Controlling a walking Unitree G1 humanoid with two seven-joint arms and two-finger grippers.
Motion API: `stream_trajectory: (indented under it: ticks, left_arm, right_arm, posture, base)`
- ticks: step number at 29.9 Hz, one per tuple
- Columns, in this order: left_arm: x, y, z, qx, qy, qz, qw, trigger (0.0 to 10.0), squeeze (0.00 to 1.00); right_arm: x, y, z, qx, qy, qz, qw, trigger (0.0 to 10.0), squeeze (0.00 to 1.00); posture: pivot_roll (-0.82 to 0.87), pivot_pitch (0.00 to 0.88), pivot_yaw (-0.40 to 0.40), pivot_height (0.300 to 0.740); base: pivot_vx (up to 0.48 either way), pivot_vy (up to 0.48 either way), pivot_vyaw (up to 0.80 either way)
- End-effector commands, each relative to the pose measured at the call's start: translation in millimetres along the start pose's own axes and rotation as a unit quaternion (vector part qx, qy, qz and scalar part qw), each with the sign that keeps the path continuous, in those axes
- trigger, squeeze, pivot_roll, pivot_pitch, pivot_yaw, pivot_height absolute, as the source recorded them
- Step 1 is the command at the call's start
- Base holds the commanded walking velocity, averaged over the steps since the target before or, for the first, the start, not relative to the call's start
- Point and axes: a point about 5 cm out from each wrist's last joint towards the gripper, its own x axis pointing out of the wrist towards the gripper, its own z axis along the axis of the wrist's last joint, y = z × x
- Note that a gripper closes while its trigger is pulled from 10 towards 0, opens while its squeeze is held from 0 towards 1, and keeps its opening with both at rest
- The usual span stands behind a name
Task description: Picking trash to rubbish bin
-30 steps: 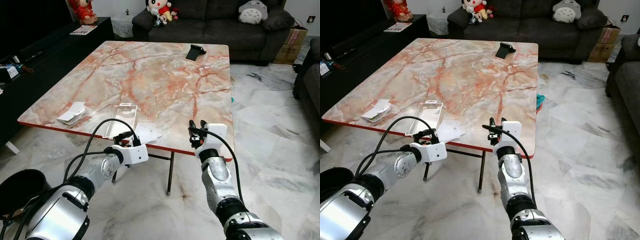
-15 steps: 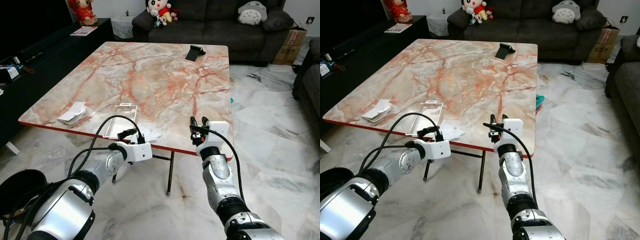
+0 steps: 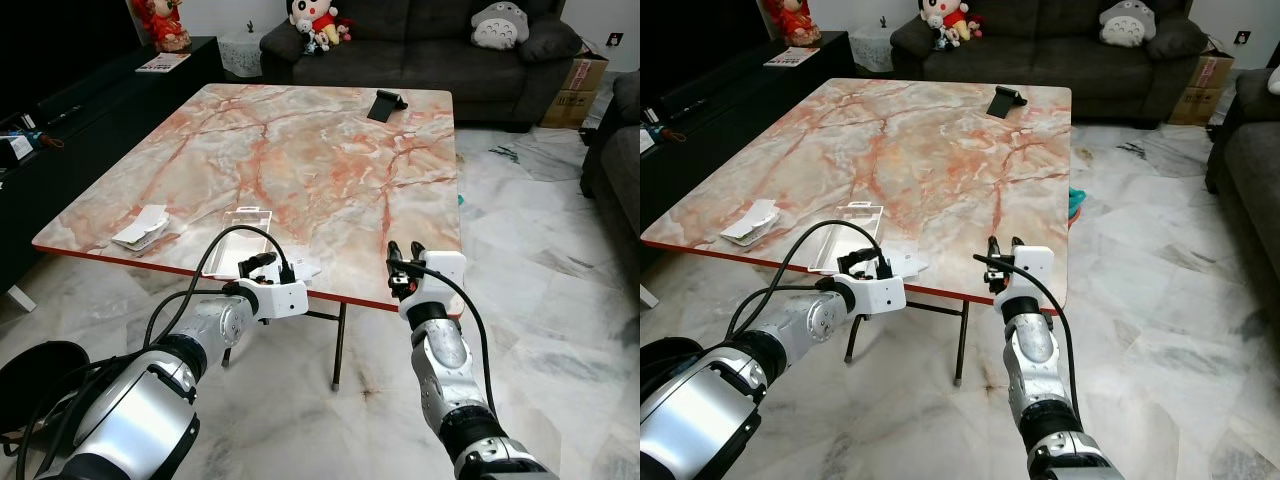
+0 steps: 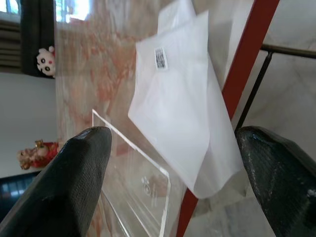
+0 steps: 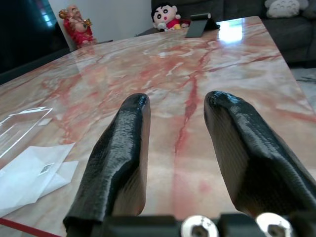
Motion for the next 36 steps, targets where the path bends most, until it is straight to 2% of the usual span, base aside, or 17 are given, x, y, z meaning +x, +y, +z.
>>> stream_trajectory:
  ticks: [1, 5, 6, 7, 8, 9, 10, 36]
  left_arm:
    - [0.8, 4.4, -1, 0.016, 0.007, 0.000, 1.000, 10.0, 0.00]
    - [-0.1, 1.6, -4, 0.014, 0.013, -0.007, 1.000, 10.0, 0.00]
    - [-0.5, 0.5, -5, 0.014, 0.015, -0.008, 1.000, 7.2, 0.00]
    - [-0.7, 0.0, -5, 0.013, 0.015, -0.009, 1.000, 7.2, 0.00]
    - [-0.8, -0.3, -5, 0.013, 0.016, -0.008, 1.000, 4.6, 0.00]
    - [-0.9, -0.3, -6, 0.013, 0.017, -0.007, 1.000, 3.4, 0.00]
    - [-1.0, -0.3, -6, 0.012, 0.017, -0.006, 1.000, 0.0, 0.00]
    - [-2.9, -6.4, -7, -0.011, 0.011, -0.012, 1.000, 0.0, 0.00]
  right_arm:
    - [1.4, 2.6, 4, 0.000, -0.005, 0.003, 1.000, 10.0, 0.00]
    - [-0.4, 2.8, 3, 0.000, -0.004, 0.003, 1.000, 10.0, 0.00]
    - [-1.0, 2.9, 3, 0.000, -0.004, 0.003, 1.000, 10.0, 0.00]
    - [-1.4, 2.9, 3, 0.000, -0.004, 0.003, 1.000, 10.0, 0.00]
    - [-1.8, 2.9, 3, 0.000, -0.004, 0.003, 1.000, 10.0, 0.00]
    - [-2.4, 2.8, 3, 0.000, -0.004, 0.002, 1.000, 10.0, 0.00]
    - [-2.6, 2.8, 3, 0.000, -0.003, 0.002, 1.000, 10.0, 0.00]
    - [-3.4, 3.0, 1, -0.001, 0.006, 0.000, 1.000, 10.0, 0.00]
  posture:
    - [0.14, 0.038, 0.064, 0.740]
    - [0.14, 0.052, 0.063, 0.740]
    - [0.14, 0.057, 0.063, 0.740]
    - [0.14, 0.058, 0.063, 0.740]
    - [0.14, 0.058, 0.063, 0.740]
    - [0.13, 0.065, 0.063, 0.740]
    - [0.13, 0.065, 0.063, 0.740]
    - [0.15, 0.072, 0.052, 0.740]
  base:
    - [0.000, 0.000, 0.00]
    - [0.000, 0.000, 0.00]
    - [0.000, 0.000, 0.00]
    - [0.000, 0.000, 0.00]
    - [0.000, 0.000, 0.00]
    - [0.000, 0.000, 0.00]
    - [0.000, 0.000, 0.00]
    - [0.000, 0.000, 0.00]
